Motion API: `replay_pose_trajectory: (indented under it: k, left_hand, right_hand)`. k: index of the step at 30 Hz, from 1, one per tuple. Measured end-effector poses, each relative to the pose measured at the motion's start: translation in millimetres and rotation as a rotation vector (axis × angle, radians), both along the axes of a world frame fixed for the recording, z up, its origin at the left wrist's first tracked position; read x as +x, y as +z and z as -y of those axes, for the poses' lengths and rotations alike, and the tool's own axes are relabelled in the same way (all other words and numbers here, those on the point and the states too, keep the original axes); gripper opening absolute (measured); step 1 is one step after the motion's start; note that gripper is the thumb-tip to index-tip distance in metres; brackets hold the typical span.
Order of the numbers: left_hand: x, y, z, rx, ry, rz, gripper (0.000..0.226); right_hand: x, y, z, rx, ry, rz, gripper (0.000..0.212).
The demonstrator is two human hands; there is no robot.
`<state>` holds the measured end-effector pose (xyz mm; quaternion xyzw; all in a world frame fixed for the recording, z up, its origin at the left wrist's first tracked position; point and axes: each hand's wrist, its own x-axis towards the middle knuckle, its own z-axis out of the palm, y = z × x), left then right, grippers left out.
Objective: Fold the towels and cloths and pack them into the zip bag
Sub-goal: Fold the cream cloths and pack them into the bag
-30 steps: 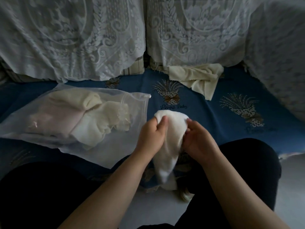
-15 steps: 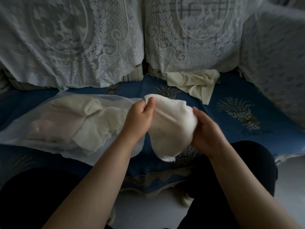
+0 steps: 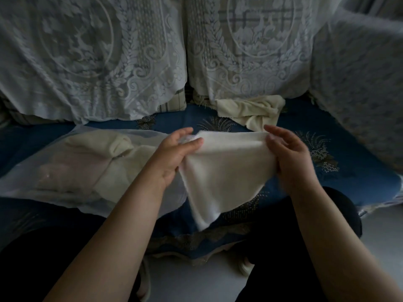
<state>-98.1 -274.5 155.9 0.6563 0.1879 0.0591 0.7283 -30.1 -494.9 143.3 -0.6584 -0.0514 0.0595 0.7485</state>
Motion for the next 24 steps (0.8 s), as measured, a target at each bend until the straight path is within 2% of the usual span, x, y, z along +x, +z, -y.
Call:
replay_pose_trajectory:
  k: [2, 5, 7, 10, 12, 13, 15, 17, 19, 20, 22, 24]
  left_hand:
    - [1.0, 1.4, -3.3, 0.048, 0.098, 0.046, 0.044]
    - [1.7, 7.3, -3.5, 0.103, 0.162, 0.112, 0.023]
    - [3.3, 12.7, -3.7, 0.238, 0.175, 0.146, 0.008]
    - [9.7, 20.5, -8.3, 0.432, 0.121, 0.144, 0.012]
    - [14.3, 26.7, -12.5, 0.511, 0.043, 0.130, 0.018]
    - [17.8, 28.5, -14.8, 0.560, 0.005, 0.113, 0.024]
    - [29.0, 26.2, -19.8, 0.727, -0.016, 0.065, 0.032]
    - [45.2, 20.9, -23.9, 0.969, 0.024, 0.020, 0.025]
    - [63.6, 15.9, -28.8, 1.148, 0.086, 0.000, 0.019]
    - [72.7, 15.9, -31.4, 1.194, 0.131, 0.015, 0.020]
    - [88.2, 22.8, -36.3, 1.216, 0.264, 0.115, 0.023]
    - [90.7, 32.3, -35.4, 1.259, 0.401, 0.332, 0.020]
  right_hand:
    - [3.2, 5.9, 7.2, -0.065, -0.051, 0.047, 0.016]
    - [9.0, 13.6, 16.4, 0.031, -0.034, -0.003, 0.024]
    - [12.6, 17.4, 21.4, 0.091, -0.027, -0.019, 0.032]
    - [19.3, 21.8, 28.6, 0.139, -0.033, -0.018, 0.035]
    - [28.1, 23.2, 32.7, 0.095, -0.033, -0.009, 0.032]
    - [33.6, 21.9, 33.9, 0.001, -0.035, 0.013, 0.029]
    - [49.3, 15.1, 33.8, -0.368, -0.043, 0.117, 0.029]
    - [67.8, 9.7, 27.8, -0.763, 0.022, 0.226, 0.037]
    - [81.7, 9.5, 16.2, -1.009, 0.132, 0.302, 0.032]
    - [88.1, 11.2, 10.4, -1.068, 0.130, 0.375, 0.025]
    - [100.6, 13.9, 4.1, -1.109, -0.034, 0.568, 0.022]
    - [102.5, 20.4, 5.1, -0.999, -0.278, 0.731, 0.023]
